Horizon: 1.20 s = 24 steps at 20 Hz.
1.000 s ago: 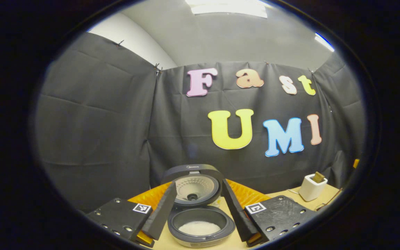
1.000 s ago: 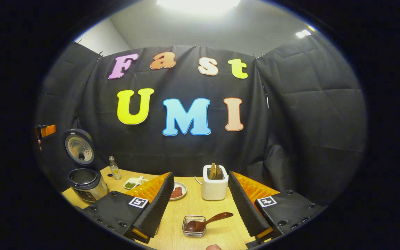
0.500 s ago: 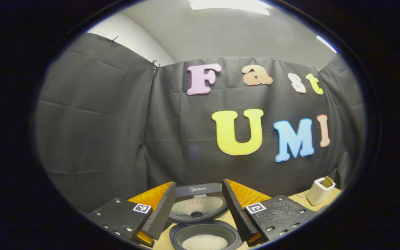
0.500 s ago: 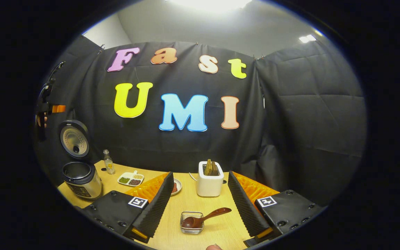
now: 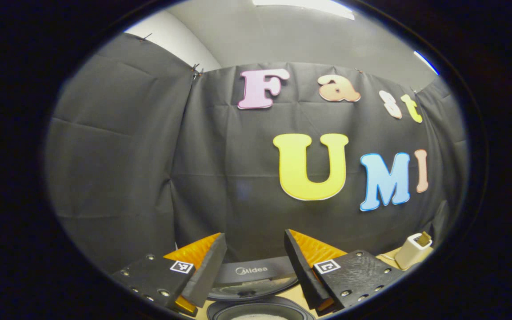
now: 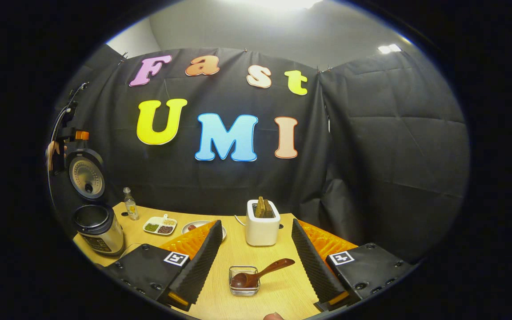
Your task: Close the left gripper, press the button to open the rice cooker; take a wooden spoon from the chopstick holder with the right hand, scoop a spoonful of rice and pour it into the rice cooker, then put the wooden spoon back into the chopstick holder.
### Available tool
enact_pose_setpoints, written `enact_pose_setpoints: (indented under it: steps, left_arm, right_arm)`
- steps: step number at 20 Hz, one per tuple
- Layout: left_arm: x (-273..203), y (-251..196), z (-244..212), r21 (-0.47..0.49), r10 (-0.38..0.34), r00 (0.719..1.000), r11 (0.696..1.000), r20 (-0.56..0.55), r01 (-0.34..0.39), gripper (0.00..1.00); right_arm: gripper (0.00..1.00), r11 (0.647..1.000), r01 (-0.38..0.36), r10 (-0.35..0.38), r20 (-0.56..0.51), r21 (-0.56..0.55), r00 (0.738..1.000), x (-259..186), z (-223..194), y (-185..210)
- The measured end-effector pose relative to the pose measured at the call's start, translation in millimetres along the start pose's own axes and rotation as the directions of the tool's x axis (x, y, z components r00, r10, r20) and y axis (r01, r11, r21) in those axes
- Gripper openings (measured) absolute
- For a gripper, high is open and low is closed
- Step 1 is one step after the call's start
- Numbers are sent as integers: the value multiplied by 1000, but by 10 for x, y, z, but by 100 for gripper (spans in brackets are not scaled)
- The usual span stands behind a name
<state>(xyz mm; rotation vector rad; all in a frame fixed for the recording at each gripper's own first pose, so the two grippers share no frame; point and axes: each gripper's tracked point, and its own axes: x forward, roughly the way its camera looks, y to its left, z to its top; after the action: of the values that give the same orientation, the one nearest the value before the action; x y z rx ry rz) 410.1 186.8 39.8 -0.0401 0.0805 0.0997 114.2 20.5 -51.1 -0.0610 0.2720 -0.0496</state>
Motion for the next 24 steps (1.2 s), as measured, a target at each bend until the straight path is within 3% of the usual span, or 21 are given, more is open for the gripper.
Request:
enact_pose_setpoints:
  steps: [4, 10, 12, 13, 14, 15, 17, 23, 24]
  left_arm:
    - [183, 14, -294, -11, 11, 997, 1000, -76, -12, 80]
    - [73, 11, -386, -18, 40, 995, 999, -88, -41, 83]
    - [-23, -44, -420, 12, 47, 995, 999, -92, -46, 83]
    - [-74, -77, -429, 26, 49, 994, 999, -97, -47, 83]
    - [-132, -110, -446, 33, 52, 994, 998, -98, -49, 83]
    - [-190, -121, -462, 31, 57, 993, 998, -104, -54, 83]
    - [-291, -145, -489, 14, 60, 991, 998, -117, -59, 87]
    - [-693, -267, -690, 19, 64, 985, 998, -161, -62, 84]
    - [-766, -280, -733, 24, 66, 983, 998, -170, -63, 84]
  right_arm:
    - [98, 1000, 1, -1, -5, 2, 1000, -13, -30, 8]
    - [99, 1000, -4, 4, 6, 5, 1000, -52, -16, -89]
    - [94, 1000, -10, 10, 7, 13, 1000, -84, -26, -141]
    - [99, 1000, -13, 12, 8, 14, 1000, -98, -40, -177]
    - [94, 1000, -16, 16, 10, 13, 1000, -115, -33, -208]
    - [99, 1000, -18, 18, 12, 12, 1000, -124, -32, -239]
    - [99, 1000, -27, 26, 14, 13, 1000, -153, -34, -302]
    - [99, 998, -63, 63, 24, 24, 998, -218, -45, -423]
    - [94, 997, -69, 68, 26, 21, 997, -233, -45, -441]
